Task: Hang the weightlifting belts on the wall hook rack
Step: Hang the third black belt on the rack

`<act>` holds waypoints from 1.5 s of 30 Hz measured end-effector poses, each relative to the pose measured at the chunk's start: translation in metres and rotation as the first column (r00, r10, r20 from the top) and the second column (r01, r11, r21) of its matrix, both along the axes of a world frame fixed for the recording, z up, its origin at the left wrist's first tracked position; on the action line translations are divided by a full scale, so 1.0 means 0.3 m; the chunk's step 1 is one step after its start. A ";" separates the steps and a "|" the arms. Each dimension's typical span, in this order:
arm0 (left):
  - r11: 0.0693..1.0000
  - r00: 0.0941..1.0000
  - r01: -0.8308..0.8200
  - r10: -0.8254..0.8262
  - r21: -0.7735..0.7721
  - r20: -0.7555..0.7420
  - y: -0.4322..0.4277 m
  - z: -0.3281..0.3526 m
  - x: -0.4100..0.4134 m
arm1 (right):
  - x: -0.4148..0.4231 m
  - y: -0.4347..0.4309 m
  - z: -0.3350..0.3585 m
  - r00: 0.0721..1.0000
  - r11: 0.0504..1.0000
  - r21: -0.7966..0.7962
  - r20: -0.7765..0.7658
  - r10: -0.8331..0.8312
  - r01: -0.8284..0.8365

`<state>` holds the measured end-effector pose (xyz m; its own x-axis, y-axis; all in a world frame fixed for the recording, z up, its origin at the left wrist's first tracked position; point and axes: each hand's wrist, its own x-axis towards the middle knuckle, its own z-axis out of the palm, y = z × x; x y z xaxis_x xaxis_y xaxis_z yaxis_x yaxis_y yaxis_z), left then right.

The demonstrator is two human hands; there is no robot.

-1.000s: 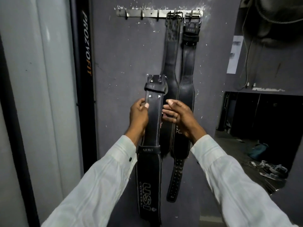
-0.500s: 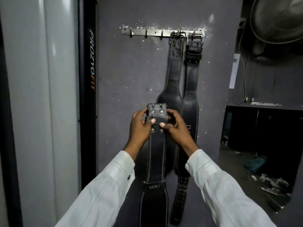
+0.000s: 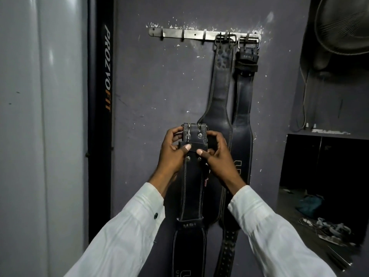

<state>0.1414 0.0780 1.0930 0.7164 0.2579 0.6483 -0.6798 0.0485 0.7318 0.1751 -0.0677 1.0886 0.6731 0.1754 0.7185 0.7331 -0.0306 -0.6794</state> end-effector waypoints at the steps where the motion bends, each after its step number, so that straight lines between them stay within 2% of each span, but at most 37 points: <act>1: 1.000 1.000 0.018 -0.018 -0.019 -0.003 0.009 0.009 0.028 | 0.029 0.006 0.008 1.000 1.000 0.006 -0.010 0.014 -0.014; 4: 0.992 0.995 0.089 -0.093 -0.089 -0.042 0.032 0.050 0.124 | 0.134 0.020 0.042 1.000 0.999 0.052 -0.019 0.011 -0.010; 6: 0.987 0.990 0.119 -0.126 -0.111 -0.058 0.037 0.079 0.183 | 0.206 0.029 0.064 0.999 0.998 0.062 0.026 -0.031 0.029; 10: 0.991 0.993 0.115 -0.115 -0.064 0.006 0.049 0.138 0.313 | 0.344 0.046 0.124 0.993 0.997 0.080 0.116 -0.002 -0.007; 15: 0.996 0.992 -0.016 0.004 0.093 0.123 0.065 0.252 0.441 | 0.476 0.050 0.245 0.988 0.995 0.088 0.148 0.043 -0.057; 18: 0.983 0.978 -0.098 0.066 0.157 0.199 0.061 0.325 0.497 | 0.534 0.054 0.322 0.978 0.996 0.091 0.207 -0.001 -0.019; 27: 0.944 0.896 -0.248 0.138 0.219 0.422 0.081 0.577 0.624 | 0.615 0.054 0.593 0.920 0.998 -0.024 0.389 0.057 -0.052; 31: 0.934 0.863 -0.277 0.138 0.226 0.485 0.093 0.692 0.666 | 0.675 0.053 0.743 0.867 0.980 -0.166 0.499 -0.012 0.109; 34: 0.908 0.830 -0.351 0.188 0.230 0.525 0.107 0.791 0.693 | 0.714 0.073 0.857 0.866 0.980 -0.150 0.498 -0.040 0.131; 37: 0.896 0.799 -0.381 0.193 0.230 0.570 0.113 0.891 0.697 | 0.715 0.085 0.967 0.879 0.993 -0.098 0.477 -0.013 0.067; 42: 0.874 0.835 -0.373 0.171 0.311 0.523 0.124 1.037 0.686 | 0.662 0.093 1.110 0.887 0.975 -0.117 0.445 -0.119 0.189; 45: 0.871 0.912 -0.307 0.154 0.383 0.381 0.123 1.101 0.667 | 0.624 0.101 1.134 0.920 0.972 -0.137 0.368 -0.131 0.193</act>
<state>0.3416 0.1150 1.4232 0.3972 0.0327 0.9172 -0.8344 -0.4032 0.3757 0.3623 -0.0373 1.4287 0.4090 0.2240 0.8846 0.9000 -0.2592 -0.3505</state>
